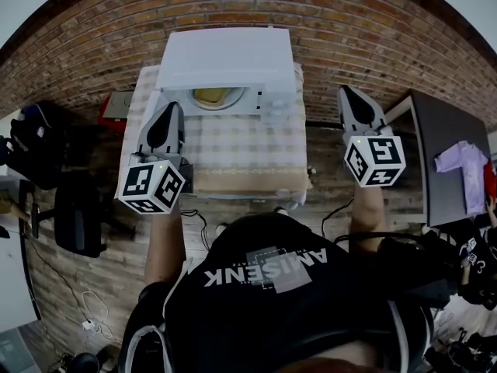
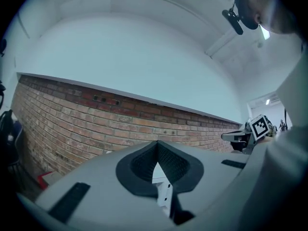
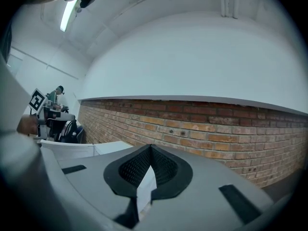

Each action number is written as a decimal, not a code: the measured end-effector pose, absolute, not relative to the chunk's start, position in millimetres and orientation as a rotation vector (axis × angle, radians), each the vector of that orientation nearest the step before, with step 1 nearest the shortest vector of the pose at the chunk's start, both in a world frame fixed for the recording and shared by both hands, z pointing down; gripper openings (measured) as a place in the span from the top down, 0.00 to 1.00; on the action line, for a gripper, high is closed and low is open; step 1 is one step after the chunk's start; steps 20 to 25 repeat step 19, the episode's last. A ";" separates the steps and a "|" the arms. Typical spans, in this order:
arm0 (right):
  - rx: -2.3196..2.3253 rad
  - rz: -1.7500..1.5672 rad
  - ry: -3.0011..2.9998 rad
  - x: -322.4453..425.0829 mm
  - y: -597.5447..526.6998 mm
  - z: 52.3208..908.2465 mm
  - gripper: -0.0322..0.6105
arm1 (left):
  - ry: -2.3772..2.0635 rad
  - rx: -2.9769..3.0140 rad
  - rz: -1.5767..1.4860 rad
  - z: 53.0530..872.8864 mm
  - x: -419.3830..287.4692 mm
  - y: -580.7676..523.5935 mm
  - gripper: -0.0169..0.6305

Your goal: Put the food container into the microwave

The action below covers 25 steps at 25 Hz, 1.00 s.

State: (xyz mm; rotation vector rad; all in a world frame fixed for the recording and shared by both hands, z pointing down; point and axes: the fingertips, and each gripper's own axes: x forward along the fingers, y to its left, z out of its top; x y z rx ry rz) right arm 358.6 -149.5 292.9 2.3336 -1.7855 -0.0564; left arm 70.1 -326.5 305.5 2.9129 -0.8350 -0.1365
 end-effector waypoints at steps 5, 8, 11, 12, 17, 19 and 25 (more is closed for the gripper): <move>2.310 -0.075 -1.778 370.8 -144.5 295.6 0.89 | -0.863 2.960 -0.106 302.6 78.8 -315.4 0.96; 2.288 -0.084 -1.776 377.7 -143.5 295.0 0.89 | -0.888 2.981 -0.071 301.7 81.7 -313.0 0.96; 2.299 -0.085 -1.781 385.3 -141.1 294.4 0.89 | -0.907 2.972 -0.061 303.5 85.6 -310.3 0.96; 2.300 -0.085 -1.787 386.4 -141.0 294.3 0.89 | -0.915 2.967 -0.059 305.1 86.4 -309.6 0.96; 2.310 -0.068 -1.798 383.4 -139.3 299.9 0.89 | -0.946 2.948 -0.058 313.3 82.1 -306.4 0.95; 2.306 -0.060 -1.801 380.4 -138.2 303.3 0.89 | -0.951 2.942 -0.069 314.8 78.8 -304.9 0.95; 2.306 -0.060 -1.801 380.4 -138.2 303.3 0.89 | -0.951 2.942 -0.069 314.8 78.8 -304.9 0.95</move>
